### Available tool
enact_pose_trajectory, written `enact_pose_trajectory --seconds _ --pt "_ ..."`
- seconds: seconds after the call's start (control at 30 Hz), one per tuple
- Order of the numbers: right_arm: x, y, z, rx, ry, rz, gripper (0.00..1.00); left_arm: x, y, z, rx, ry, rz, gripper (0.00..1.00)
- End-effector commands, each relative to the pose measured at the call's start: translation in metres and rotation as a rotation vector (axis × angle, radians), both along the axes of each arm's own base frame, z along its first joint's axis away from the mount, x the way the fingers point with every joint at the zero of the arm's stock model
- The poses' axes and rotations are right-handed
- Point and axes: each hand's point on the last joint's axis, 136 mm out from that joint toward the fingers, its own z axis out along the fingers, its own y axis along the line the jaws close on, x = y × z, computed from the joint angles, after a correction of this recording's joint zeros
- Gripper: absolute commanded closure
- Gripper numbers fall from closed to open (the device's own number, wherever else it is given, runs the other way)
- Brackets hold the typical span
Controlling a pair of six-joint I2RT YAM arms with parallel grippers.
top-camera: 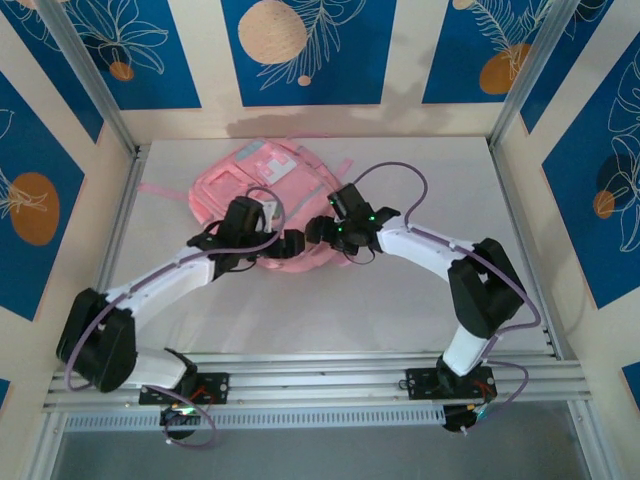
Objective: Pack the student bag
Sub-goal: Zip the student bag at the center of the table.
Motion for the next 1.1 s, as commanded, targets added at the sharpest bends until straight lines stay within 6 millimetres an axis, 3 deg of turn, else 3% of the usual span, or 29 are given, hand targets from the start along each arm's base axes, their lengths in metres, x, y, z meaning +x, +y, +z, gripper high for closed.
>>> enact_pose_trajectory --seconds 0.0,0.1,0.23,0.4,0.53,0.8,1.07 --pt "-0.011 0.008 0.009 -0.061 -0.046 0.09 0.22 0.009 0.028 0.001 0.019 -0.029 0.089 0.19" --pt "-0.01 0.025 0.016 -0.046 -0.072 0.17 0.23 0.013 0.049 0.003 0.033 -0.034 0.133 0.15" --pt "-0.012 0.049 0.018 -0.005 -0.1 0.278 0.33 0.018 0.062 0.004 0.043 -0.039 0.168 0.13" --pt "-0.011 0.068 0.007 -0.018 -0.093 0.354 0.56 0.021 0.065 -0.004 0.023 -0.003 0.198 0.12" --pt "-0.008 0.067 -0.01 -0.079 -0.064 0.351 0.62 0.021 0.064 -0.009 0.004 0.024 0.21 0.12" --pt "-0.012 0.062 -0.045 -0.206 -0.032 0.353 0.64 0.022 0.058 -0.017 -0.046 0.064 0.219 0.12" --pt "-0.006 0.053 -0.055 -0.376 -0.068 0.363 0.8 0.036 0.055 -0.034 -0.065 0.092 0.263 0.12"
